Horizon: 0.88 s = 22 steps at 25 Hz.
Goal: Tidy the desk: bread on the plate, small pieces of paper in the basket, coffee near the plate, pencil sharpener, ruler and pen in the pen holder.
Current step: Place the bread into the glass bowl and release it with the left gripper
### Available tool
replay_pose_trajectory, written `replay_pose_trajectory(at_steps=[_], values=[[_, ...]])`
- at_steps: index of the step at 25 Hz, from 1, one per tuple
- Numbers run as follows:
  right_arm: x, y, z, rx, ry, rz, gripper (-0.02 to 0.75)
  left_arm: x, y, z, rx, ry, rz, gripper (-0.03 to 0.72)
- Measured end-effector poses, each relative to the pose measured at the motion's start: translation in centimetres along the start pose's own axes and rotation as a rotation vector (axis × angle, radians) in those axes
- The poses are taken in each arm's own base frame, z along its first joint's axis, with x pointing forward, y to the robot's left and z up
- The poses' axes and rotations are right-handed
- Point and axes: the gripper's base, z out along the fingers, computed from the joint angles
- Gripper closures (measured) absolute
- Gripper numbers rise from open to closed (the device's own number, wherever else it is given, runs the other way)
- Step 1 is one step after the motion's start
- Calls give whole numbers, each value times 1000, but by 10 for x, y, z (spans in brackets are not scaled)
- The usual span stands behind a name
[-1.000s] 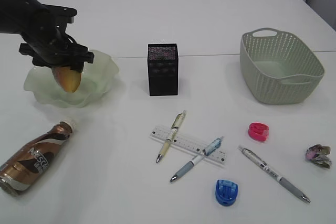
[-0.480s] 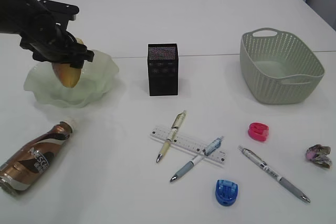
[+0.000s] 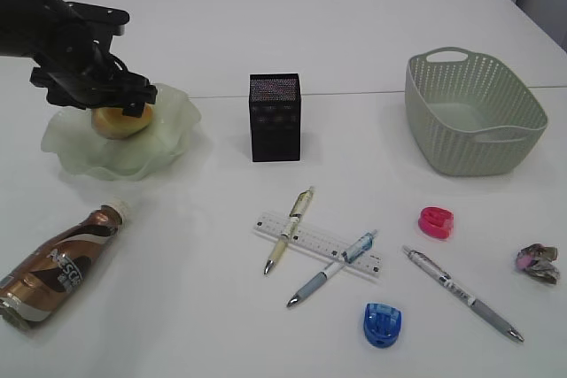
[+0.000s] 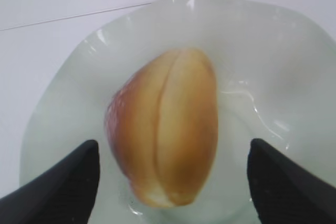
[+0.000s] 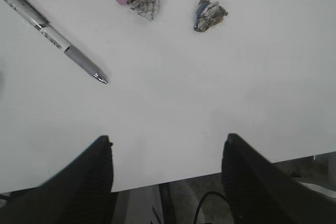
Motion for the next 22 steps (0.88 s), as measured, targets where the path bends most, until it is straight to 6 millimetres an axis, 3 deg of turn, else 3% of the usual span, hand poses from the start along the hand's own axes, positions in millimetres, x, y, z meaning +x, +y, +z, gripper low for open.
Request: replay_pose_trajectory(at_steps=[6,14,22], values=[[-3,1,6,4,28,-2,230,-3,2,-5,-9,-14,10,51],[-6,2,10,6,45,-3,230,-33,19,-66,-45,-117,-12,56],[-7,2,9,2,39,-2,230,-13,40,-99,-200,164,-56,80]])
